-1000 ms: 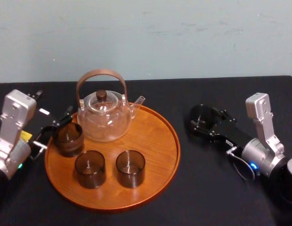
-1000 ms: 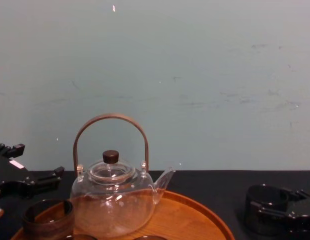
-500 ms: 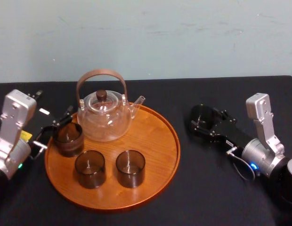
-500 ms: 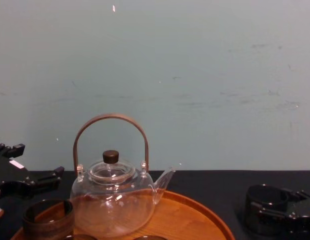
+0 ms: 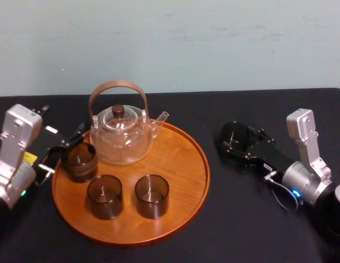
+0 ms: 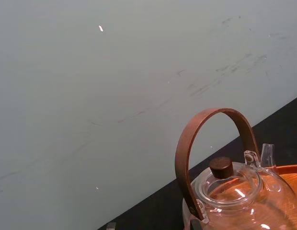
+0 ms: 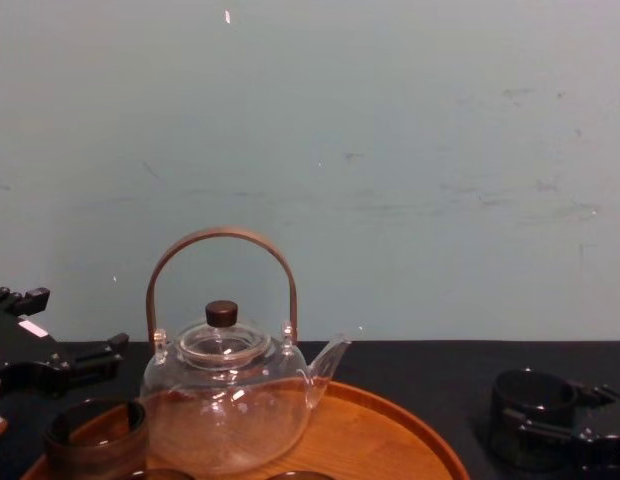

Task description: Pick up the glass from the table and place it on the tray.

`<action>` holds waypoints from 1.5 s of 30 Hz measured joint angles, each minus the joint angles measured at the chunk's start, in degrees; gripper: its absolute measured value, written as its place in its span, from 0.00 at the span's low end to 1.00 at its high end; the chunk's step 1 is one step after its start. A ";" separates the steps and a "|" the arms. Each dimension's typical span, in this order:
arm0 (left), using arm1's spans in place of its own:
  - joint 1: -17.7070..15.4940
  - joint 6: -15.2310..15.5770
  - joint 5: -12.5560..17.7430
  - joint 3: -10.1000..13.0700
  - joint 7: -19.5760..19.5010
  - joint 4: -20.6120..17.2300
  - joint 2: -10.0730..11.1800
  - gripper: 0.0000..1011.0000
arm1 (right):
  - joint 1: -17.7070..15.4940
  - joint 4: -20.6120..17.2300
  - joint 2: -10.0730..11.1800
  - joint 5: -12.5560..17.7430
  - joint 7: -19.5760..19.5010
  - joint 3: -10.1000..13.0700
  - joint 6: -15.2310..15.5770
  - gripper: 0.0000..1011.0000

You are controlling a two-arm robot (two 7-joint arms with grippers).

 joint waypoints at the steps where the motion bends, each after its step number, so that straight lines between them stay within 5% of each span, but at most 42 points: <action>1: 0.00 0.00 0.00 0.00 0.00 0.00 0.00 0.99 | 0.13 0.22 -0.01 0.02 0.12 -0.09 -0.05 0.99; 23: 0.00 0.00 0.00 0.00 0.00 0.00 0.00 0.99 | 3.81 6.28 -1.58 0.24 1.99 -1.67 -1.14 0.99; 45: 0.00 0.00 0.00 0.00 0.00 0.00 0.00 0.99 | 3.99 6.53 -1.62 -0.06 1.77 -1.75 -1.10 0.89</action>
